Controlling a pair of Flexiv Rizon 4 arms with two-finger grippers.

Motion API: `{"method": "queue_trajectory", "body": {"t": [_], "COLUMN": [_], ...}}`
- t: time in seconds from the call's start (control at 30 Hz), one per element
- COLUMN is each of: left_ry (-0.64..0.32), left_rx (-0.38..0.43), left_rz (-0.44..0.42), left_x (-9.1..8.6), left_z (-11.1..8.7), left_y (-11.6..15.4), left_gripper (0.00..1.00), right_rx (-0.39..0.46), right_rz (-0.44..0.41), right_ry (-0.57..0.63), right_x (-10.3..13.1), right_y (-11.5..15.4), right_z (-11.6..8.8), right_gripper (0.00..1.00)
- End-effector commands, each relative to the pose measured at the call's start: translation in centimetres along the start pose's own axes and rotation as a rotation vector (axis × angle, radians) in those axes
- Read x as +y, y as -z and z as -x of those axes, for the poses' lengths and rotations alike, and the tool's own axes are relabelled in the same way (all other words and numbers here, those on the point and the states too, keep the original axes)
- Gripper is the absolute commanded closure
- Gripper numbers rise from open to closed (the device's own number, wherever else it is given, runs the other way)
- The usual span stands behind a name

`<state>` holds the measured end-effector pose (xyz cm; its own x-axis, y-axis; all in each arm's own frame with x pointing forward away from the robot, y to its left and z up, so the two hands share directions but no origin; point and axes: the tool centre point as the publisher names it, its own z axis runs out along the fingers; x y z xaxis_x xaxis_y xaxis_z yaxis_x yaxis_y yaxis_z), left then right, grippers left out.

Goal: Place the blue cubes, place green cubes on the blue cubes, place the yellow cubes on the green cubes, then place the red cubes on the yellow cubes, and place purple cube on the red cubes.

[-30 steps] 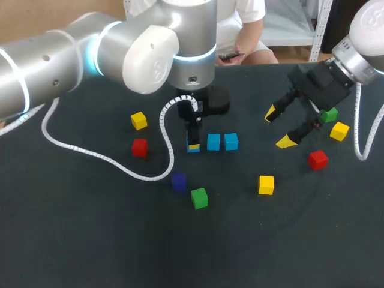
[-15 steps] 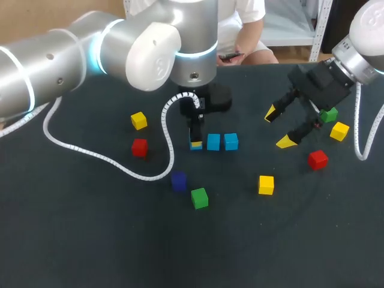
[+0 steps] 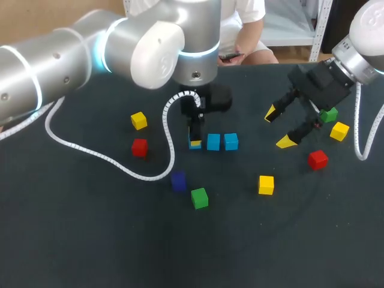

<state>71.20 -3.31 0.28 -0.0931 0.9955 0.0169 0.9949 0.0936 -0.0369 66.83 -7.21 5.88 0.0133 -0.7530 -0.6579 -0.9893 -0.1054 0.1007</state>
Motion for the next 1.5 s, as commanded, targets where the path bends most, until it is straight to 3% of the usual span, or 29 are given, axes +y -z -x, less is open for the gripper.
{"method": "queue_trajectory", "body": {"t": [0.03, 1.5], "left_ry": [-0.009, -0.001], "left_rx": [0.003, -0.014], "left_rz": [-0.008, -0.032], "left_x": [0.4, -0.1], "left_z": [0.5, 0.3], "left_y": [0.3, -0.3], "left_gripper": [1.00, 1.00], "right_rx": [-0.001, -0.001], "right_rz": [0.000, 0.000], "right_ry": [0.001, 0.001], "right_x": [0.0, 0.0], "right_y": [0.0, 0.0], "right_z": [0.0, 0.0], "right_gripper": [0.00, 0.00]}}
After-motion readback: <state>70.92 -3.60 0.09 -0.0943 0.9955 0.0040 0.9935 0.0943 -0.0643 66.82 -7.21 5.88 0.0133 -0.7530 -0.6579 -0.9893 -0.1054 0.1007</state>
